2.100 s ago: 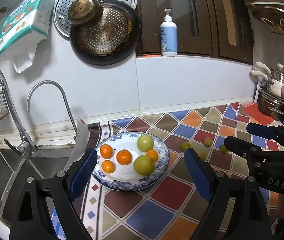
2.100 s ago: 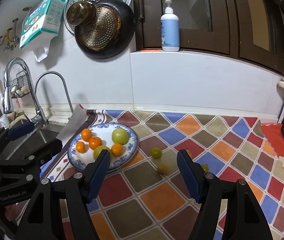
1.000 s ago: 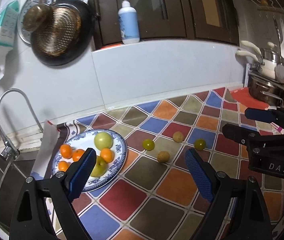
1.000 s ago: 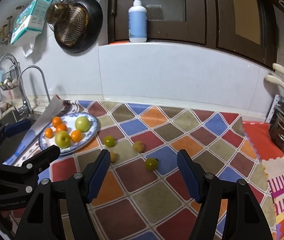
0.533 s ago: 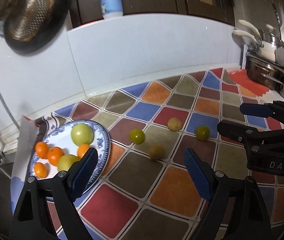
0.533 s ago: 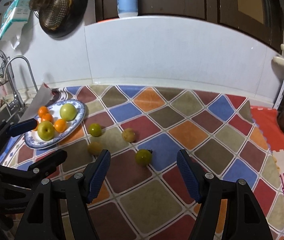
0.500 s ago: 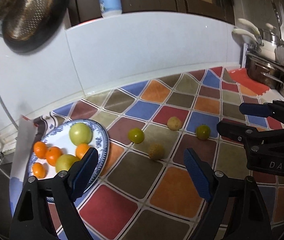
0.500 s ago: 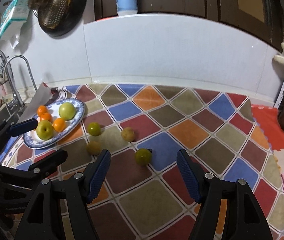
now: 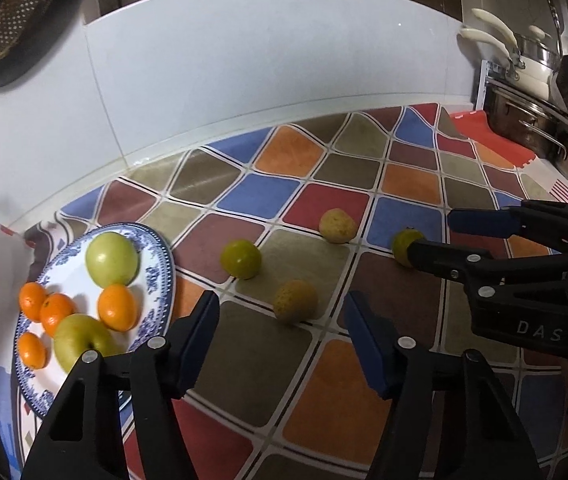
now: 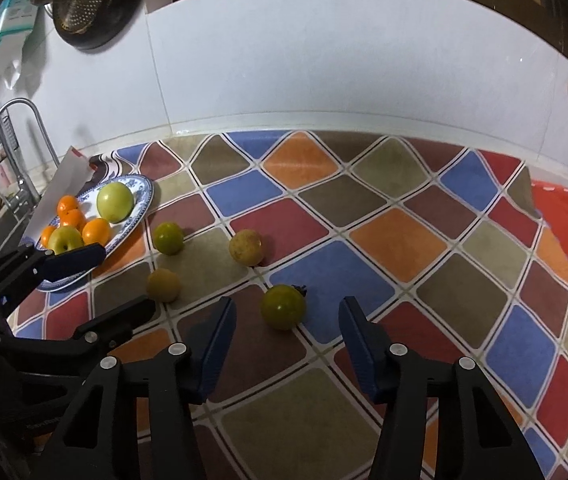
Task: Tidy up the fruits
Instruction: 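Close the left gripper on a brownish round fruit while the right gripper grasps a dark green fruit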
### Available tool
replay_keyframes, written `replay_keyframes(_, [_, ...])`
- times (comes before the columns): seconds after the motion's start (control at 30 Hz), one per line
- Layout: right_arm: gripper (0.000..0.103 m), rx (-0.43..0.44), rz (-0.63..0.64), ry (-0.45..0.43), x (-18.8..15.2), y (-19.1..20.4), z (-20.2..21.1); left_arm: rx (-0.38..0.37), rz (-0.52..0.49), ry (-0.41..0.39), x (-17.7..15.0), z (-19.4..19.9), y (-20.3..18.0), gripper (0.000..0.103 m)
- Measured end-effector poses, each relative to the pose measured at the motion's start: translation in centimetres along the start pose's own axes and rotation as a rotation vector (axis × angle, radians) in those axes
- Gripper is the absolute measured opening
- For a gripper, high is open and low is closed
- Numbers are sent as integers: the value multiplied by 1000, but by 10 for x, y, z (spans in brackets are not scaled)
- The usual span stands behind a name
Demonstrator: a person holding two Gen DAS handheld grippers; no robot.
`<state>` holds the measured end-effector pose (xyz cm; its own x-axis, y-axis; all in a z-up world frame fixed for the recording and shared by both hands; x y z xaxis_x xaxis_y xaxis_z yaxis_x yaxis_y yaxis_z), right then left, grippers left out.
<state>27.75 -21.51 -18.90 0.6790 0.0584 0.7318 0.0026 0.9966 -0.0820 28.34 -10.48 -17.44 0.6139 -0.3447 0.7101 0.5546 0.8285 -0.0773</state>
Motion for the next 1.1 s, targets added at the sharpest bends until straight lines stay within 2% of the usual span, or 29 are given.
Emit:
replay_keyframes(0.13, [49, 19, -11, 23, -1, 2, -9, -20, 10, 19, -1, -9, 0, 55])
replay_keyframes(0.4, [43, 32, -6, 46, -3, 8, -20, -78, 42, 52, -3, -22, -1, 37])
replay_keyframes(0.53, [35, 39, -6, 61, -5, 11, -24, -86, 47, 65, -3, -26, -1, 29])
replay_keyframes(0.67, [30, 44, -16, 69, -5, 10, -24, -89, 44, 66, -3, -26, -2, 28])
replay_keyframes(1.1, [29, 41, -3, 35, -1, 12, -4, -61, 47, 10, 3, 3, -3, 28])
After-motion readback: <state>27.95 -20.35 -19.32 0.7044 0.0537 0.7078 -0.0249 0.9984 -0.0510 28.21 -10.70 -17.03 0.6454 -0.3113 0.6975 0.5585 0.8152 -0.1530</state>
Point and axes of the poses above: each gripper's, at about its wrist camera, not at the fingertips, and z roughly against the way its jaws point, y to its left, x to its top, the point moved 9 cm from there along -z, roughly the way its jaws point, and after that the axes turned 15 degrees about -x, right-handed, at the moved point
